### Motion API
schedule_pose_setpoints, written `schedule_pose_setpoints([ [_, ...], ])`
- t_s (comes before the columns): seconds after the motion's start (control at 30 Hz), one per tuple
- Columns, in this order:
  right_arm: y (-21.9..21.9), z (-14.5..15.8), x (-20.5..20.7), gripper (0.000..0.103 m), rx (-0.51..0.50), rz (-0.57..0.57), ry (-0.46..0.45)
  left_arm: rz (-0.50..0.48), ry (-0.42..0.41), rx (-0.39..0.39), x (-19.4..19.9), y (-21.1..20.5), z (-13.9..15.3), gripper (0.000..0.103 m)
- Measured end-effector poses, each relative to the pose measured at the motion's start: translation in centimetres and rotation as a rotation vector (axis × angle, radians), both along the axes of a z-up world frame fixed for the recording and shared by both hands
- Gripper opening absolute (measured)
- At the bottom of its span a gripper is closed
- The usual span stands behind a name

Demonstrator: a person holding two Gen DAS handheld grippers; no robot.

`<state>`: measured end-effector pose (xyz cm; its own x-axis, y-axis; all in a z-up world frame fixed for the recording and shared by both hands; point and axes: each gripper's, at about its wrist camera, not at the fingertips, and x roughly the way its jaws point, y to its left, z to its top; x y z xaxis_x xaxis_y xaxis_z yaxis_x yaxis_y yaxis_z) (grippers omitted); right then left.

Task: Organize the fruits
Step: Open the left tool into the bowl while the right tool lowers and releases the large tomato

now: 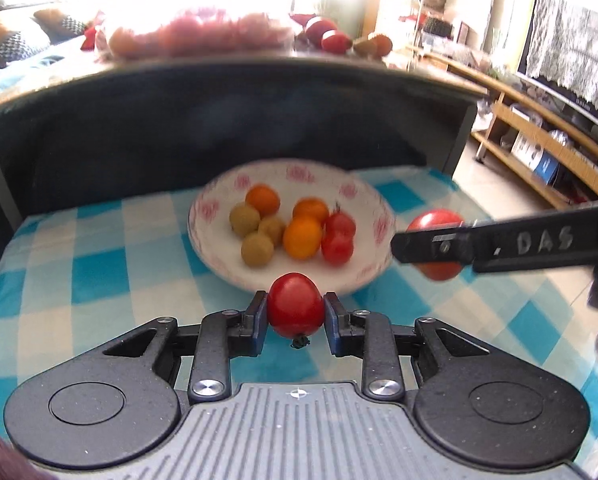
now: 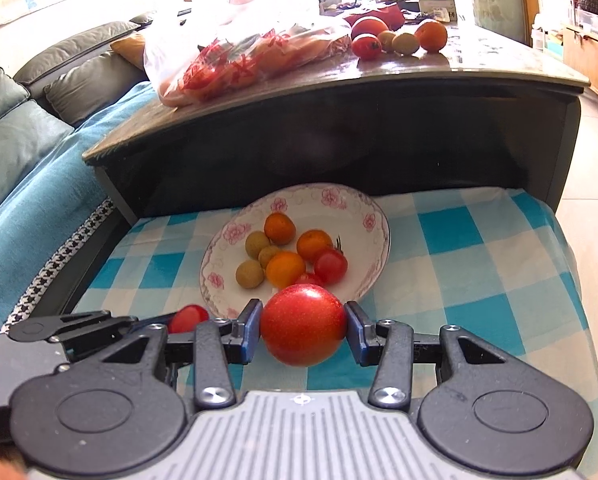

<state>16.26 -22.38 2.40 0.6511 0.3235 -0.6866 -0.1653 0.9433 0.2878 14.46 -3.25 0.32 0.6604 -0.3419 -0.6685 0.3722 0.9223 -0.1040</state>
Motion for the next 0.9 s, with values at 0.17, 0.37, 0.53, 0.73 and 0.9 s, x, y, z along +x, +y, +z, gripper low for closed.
schedule_pose_setpoints([
  [0.17,-0.1,0.0,2.1,0.046,-0.010,-0.004,-0.007,-0.002,-0.017,0.017,2.3,-1.5,0.4,0.037],
  [0.37,-0.4,-0.7,4.8,0.046,0.008,-0.005,0.011,0.013,-0.006,0.031,3.8,-2.2,-0.3,0.037],
  [0.53,-0.4,-1.2,5.9,0.047,0.028,-0.004,0.023,0.021,0.002,0.031,4.5,-2.1,-0.5,0.039],
  [0.73,-0.3,-0.4,5.7,0.047,0.051,0.005,0.000,0.042,0.013,0.031,4.3,-1.4,-0.5,0.046],
  [0.9,-0.7,0.0,4.4,0.046,0.044,-0.009,-0.004,0.059,0.006,0.033,3.6,-0.6,-0.1,0.055],
])
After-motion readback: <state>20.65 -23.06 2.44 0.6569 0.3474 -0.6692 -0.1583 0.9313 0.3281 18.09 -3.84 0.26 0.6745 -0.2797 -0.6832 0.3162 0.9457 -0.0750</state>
